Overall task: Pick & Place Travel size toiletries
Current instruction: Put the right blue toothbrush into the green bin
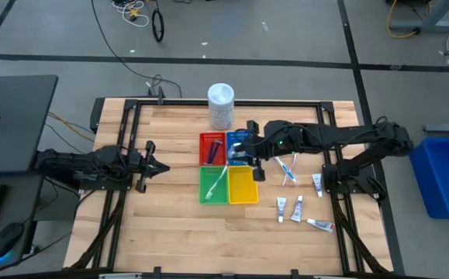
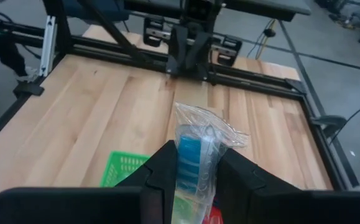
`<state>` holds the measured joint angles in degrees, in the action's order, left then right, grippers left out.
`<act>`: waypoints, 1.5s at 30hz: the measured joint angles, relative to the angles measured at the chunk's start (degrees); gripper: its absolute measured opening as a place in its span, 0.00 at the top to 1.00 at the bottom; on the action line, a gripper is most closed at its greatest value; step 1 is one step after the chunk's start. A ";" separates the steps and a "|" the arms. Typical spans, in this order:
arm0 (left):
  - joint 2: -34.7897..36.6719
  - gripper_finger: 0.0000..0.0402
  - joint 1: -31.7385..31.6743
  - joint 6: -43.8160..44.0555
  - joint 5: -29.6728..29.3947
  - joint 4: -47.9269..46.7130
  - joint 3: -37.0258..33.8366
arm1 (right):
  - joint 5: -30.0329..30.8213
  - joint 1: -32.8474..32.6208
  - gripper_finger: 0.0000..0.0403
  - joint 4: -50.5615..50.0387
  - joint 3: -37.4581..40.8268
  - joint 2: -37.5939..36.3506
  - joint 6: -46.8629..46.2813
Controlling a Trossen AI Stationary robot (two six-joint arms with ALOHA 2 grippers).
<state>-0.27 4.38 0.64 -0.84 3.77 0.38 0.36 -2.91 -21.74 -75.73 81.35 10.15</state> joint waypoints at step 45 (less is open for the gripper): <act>0.00 0.93 -0.02 0.00 0.00 0.00 -0.01 | 2.60 -9.02 0.77 -0.75 -2.40 15.56 44.37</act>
<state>-0.27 4.36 0.64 -0.84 3.77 0.37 2.96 -11.92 -22.49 -78.13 96.92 54.52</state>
